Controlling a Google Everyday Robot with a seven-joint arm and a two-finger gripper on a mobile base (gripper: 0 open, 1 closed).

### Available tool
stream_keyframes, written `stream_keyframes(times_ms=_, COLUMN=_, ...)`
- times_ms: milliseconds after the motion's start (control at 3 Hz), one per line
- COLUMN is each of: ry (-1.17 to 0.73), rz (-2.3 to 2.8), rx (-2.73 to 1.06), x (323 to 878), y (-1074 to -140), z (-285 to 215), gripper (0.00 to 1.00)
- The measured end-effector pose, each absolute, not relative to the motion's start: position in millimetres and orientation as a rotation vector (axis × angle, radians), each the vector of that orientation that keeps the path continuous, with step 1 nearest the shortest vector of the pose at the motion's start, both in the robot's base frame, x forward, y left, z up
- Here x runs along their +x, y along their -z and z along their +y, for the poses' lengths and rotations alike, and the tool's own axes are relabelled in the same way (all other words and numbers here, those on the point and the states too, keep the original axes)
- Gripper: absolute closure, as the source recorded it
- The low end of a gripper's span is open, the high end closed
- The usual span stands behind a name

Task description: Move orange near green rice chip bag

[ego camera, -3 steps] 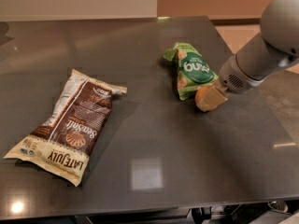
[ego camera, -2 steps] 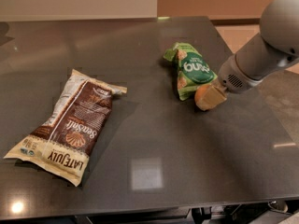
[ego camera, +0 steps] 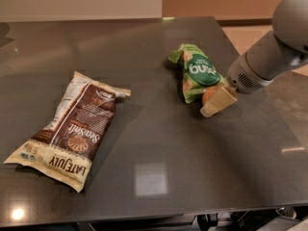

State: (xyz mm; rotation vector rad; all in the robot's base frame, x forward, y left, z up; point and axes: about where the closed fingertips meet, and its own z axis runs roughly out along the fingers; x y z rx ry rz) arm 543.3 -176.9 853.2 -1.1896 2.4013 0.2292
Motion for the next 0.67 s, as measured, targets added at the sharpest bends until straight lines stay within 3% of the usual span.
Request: stream_keyframes(times_ms=667, ry=-0.264, rz=2.337, rx=-1.259, x=542.8, y=-884.7, z=-189.3, gripper=0.0)
